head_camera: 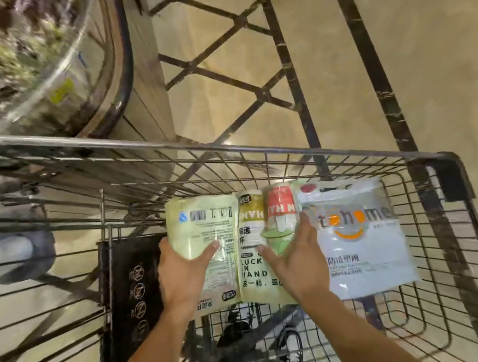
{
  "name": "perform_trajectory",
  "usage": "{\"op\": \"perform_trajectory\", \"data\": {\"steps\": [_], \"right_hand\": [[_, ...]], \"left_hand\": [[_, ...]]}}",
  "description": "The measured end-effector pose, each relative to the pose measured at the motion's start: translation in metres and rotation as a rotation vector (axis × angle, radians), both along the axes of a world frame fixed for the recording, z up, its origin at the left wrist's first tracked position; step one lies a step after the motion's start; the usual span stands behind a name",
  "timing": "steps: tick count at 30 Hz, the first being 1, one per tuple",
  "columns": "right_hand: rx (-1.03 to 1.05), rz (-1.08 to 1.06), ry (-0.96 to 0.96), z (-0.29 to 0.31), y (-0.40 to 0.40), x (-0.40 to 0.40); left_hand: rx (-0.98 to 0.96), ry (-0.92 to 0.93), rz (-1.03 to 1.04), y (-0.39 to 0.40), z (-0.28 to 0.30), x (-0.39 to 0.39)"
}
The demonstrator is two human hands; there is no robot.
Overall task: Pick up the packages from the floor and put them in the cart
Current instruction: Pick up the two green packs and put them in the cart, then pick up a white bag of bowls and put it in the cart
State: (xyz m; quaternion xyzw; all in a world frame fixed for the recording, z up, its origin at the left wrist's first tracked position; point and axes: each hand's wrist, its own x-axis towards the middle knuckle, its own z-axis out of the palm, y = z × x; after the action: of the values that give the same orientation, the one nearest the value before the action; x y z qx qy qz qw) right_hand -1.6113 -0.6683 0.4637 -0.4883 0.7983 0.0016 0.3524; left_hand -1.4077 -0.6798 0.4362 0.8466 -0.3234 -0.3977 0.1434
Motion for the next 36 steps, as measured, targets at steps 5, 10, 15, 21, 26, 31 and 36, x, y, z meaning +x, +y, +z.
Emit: {"op": "perform_trajectory", "data": {"steps": [5,10,15,21,26,31,36], "right_hand": [[0.111,0.18,0.249,0.012,-0.012,0.009],[0.155,0.245,0.308,0.043,-0.028,0.003],[-0.018,0.315,0.267,0.102,-0.045,-0.004],[-0.287,0.576,0.221,0.214,-0.053,0.009],[-0.505,0.833,0.232,0.322,-0.028,0.038],[-0.674,1.034,0.192,0.413,0.01,0.095],[-0.847,1.267,0.117,0.489,0.062,0.192]], "left_hand": [[0.081,-0.405,-0.276,-0.01,0.02,-0.009],[0.066,-0.38,-0.423,-0.017,0.058,0.002],[-0.083,-0.413,-0.615,-0.015,0.133,0.019],[-0.176,-0.627,-0.746,0.008,0.27,0.035],[-0.273,-0.76,-0.609,0.08,0.39,0.048],[-0.392,-0.936,-0.393,0.176,0.482,0.092],[-0.373,-1.133,-0.133,0.291,0.549,0.171]]}}
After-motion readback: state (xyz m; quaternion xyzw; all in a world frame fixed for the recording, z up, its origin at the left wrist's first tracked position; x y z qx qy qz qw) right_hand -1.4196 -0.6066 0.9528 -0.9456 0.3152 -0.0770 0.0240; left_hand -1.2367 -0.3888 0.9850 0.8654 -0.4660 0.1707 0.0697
